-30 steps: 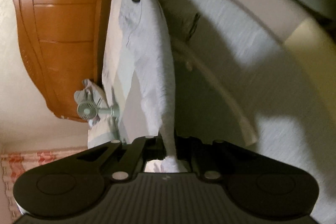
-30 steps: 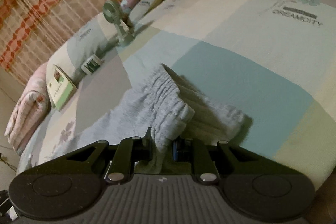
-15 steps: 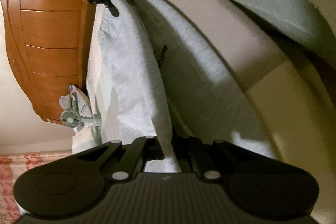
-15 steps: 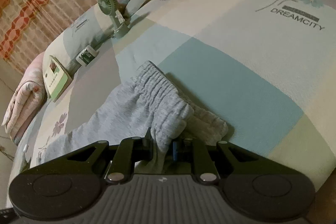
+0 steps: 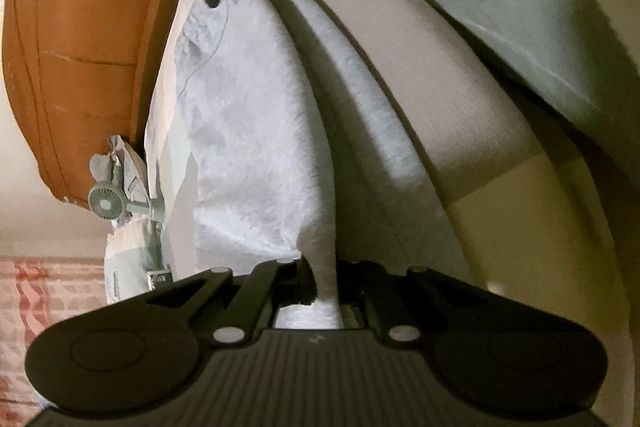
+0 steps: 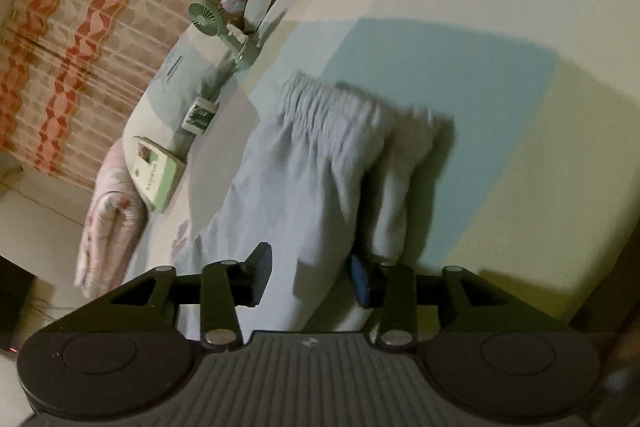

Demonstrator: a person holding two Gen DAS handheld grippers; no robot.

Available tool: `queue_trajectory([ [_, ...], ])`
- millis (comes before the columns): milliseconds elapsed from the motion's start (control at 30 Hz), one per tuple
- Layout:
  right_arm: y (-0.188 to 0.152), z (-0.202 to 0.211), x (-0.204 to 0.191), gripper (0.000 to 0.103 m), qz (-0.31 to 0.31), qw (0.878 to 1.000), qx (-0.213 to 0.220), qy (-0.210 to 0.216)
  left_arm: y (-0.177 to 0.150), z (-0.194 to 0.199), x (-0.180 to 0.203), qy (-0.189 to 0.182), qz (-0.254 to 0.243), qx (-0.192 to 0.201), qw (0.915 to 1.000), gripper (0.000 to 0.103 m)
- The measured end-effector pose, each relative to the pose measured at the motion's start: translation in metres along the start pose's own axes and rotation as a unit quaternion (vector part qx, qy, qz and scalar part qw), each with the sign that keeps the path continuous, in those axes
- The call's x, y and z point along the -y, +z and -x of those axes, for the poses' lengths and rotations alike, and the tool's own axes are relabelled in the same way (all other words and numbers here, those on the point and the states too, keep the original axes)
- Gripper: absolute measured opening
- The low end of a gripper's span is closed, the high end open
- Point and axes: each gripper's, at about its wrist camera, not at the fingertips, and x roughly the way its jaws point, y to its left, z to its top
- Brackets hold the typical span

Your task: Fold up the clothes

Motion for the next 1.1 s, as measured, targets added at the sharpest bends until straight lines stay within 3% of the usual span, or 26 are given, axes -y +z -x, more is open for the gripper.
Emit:
queue_trajectory([
  [233, -0.034, -0.016, -0.025, 0.048, 0.023, 0.999, -0.033, 0.019, -0.003, 0.001, -0.009, 0.000, 0.013, 0.003, 0.9999, 0.005],
  [300, -0.042, -0.022, -0.032, 0.027, 0.039, 0.998, -0.047, 0.012, -0.003, 0.002, -0.009, 0.001, 0.014, 0.004, 0.9999, 0.004],
  [400, -0.047, -0.023, -0.036, 0.016, 0.049, 0.998, -0.051, 0.002, -0.003, 0.005, -0.010, -0.002, 0.012, 0.006, 0.9999, 0.004],
  [567, -0.048, -0.015, -0.040, 0.015, 0.065, 0.997, -0.050, -0.012, -0.002, 0.003, -0.015, -0.011, 0.015, 0.007, 0.9998, 0.004],
  [633, -0.052, -0.015, -0.038, 0.014, 0.072, 0.996, -0.049, -0.019, -0.001, 0.002, -0.014, -0.017, 0.015, 0.008, 0.9997, 0.010],
  [733, -0.053, -0.011, -0.034, 0.015, 0.070, 0.996, -0.047, -0.017, -0.003, 0.007, -0.015, -0.042, 0.029, 0.012, 0.9986, 0.010],
  [833, -0.052, -0.003, -0.036, 0.016, 0.084, 0.995, -0.048, -0.030, -0.013, 0.015, -0.030, -0.075, 0.069, 0.016, 0.9947, 0.010],
  [967, -0.049, 0.024, -0.043, 0.020, 0.123, 0.990, -0.037, -0.060, -0.041, 0.028, -0.063, -0.129, 0.151, 0.015, 0.9799, 0.015],
  [1100, -0.039, 0.051, -0.055, 0.021, 0.169, 0.982, 0.004, -0.079, -0.060, 0.035, -0.088, -0.106, 0.205, 0.003, 0.9730, 0.024],
])
